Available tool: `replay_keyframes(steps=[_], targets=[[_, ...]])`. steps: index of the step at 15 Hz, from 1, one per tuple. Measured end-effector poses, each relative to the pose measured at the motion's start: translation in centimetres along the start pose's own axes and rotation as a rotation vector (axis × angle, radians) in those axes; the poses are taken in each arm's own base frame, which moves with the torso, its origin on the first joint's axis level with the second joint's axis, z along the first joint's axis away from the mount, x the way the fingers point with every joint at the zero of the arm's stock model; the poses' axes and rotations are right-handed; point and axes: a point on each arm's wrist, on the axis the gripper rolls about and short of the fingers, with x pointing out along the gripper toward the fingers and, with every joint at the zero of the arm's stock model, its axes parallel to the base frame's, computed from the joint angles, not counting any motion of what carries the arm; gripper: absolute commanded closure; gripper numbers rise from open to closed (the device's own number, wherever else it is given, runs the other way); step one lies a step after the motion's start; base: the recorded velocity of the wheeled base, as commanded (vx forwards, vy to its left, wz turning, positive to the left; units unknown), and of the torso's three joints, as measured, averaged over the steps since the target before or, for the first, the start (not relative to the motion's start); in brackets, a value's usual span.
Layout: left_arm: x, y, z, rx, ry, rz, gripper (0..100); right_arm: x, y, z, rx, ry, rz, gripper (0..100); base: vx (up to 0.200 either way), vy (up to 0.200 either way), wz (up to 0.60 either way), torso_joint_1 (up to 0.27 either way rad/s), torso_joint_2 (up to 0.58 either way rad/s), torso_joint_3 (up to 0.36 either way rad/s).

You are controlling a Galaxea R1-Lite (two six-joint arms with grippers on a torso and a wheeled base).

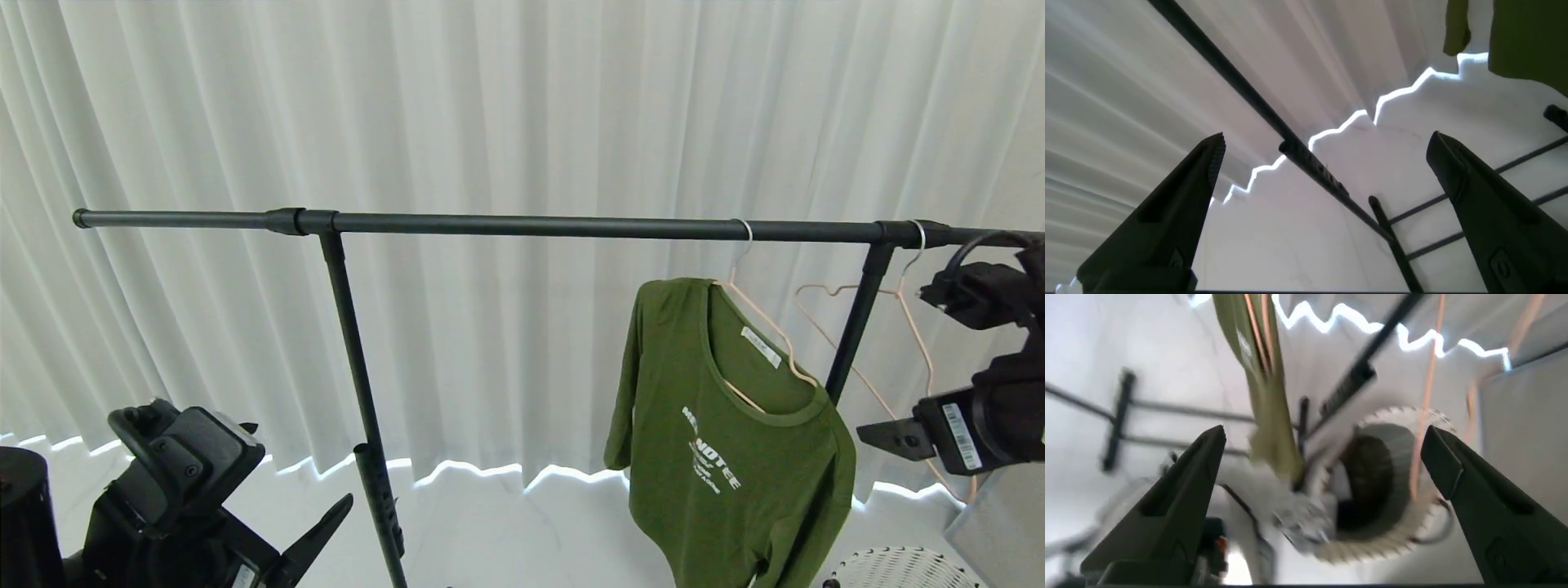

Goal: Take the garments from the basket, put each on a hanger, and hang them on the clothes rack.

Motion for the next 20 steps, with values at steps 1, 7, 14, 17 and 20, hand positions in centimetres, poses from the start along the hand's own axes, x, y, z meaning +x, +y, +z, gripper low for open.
replay_keyframes(steps=[1, 7, 14, 17, 20], targets=[[-0.1, 0.0, -0.1, 0.0, 0.001, 0.0, 0, -0.2, -0.4, -0.7, -0.022, 0.002, -0.013, 0, -0.2, 0.0, 0.0, -0.012, 0.0, 0.007], [-0.3, 0.8, -0.6, -0.026, 0.02, 0.057, 0, -0.5, -2.6, -3.7, -0.12, 0.034, -0.127, 0, -0.2, 0.0, 0.0, 0.003, 0.0, 0.0], [-2.2, 2.8, -3.0, -0.123, 0.08, 0.261, 0, -0.4, -5.1, -5.8, -0.141, -0.001, -0.248, 0, -0.029, 0.0, 0.0, 0.001, 0.0, 0.0], [-2.8, 3.6, -3.9, -0.248, 0.093, 0.333, 0, -0.2, -5.4, -6.5, -0.147, -0.012, -0.274, 0, 0.0, 0.0, 0.0, 0.0, 0.0, 0.0], [-3.0, 3.7, -4.1, -0.256, 0.095, 0.347, 0, 0.2, -5.4, -7.1, -0.156, -0.009, -0.277, 0, 0.0, 0.0, 0.0, 0.0, 0.0, 0.0]])
